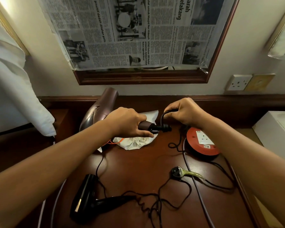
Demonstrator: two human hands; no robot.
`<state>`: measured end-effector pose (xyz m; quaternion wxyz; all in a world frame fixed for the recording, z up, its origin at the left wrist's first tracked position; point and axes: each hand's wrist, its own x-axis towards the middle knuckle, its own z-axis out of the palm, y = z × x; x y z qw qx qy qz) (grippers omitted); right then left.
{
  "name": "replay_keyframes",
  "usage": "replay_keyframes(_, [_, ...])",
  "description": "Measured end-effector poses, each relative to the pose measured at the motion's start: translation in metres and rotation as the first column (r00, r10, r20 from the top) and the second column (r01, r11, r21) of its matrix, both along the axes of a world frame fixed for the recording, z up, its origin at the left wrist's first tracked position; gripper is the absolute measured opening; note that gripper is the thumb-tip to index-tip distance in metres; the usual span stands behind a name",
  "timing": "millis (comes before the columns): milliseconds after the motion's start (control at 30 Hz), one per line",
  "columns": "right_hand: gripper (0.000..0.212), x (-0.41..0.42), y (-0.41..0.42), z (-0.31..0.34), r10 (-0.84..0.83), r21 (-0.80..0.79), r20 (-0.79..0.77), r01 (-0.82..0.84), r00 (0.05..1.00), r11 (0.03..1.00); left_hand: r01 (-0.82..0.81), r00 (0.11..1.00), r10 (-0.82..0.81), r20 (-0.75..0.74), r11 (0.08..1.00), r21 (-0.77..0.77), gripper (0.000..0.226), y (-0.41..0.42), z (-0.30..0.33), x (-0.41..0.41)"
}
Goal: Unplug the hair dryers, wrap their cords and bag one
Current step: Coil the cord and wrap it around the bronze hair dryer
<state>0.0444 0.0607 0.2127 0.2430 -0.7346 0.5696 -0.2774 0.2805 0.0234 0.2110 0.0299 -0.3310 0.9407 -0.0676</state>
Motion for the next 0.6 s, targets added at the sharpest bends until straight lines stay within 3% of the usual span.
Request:
replay_keyframes(367, [0.017, 0.001, 0.006, -0.009, 0.053, -0.407, -0.278, -0.167, 0.959, 0.898, -0.184, 0.982, 0.18, 0.054, 0.979, 0.089, 0.061, -0.001, -0.009, -0.011])
replay_keyframes(467, [0.018, 0.004, 0.012, -0.017, 0.022, -0.429, -0.274, -0.142, 0.961, 0.892, -0.218, 0.976, 0.214, 0.045, 0.971, 0.1, 0.06, -0.003, -0.016, -0.013])
replay_keyframes(600, [0.022, 0.012, 0.023, -0.033, -0.075, -0.443, -0.133, 0.008, 0.988, 0.896, -0.243, 0.97, 0.242, 0.026, 0.967, 0.071, 0.067, -0.005, -0.019, -0.015])
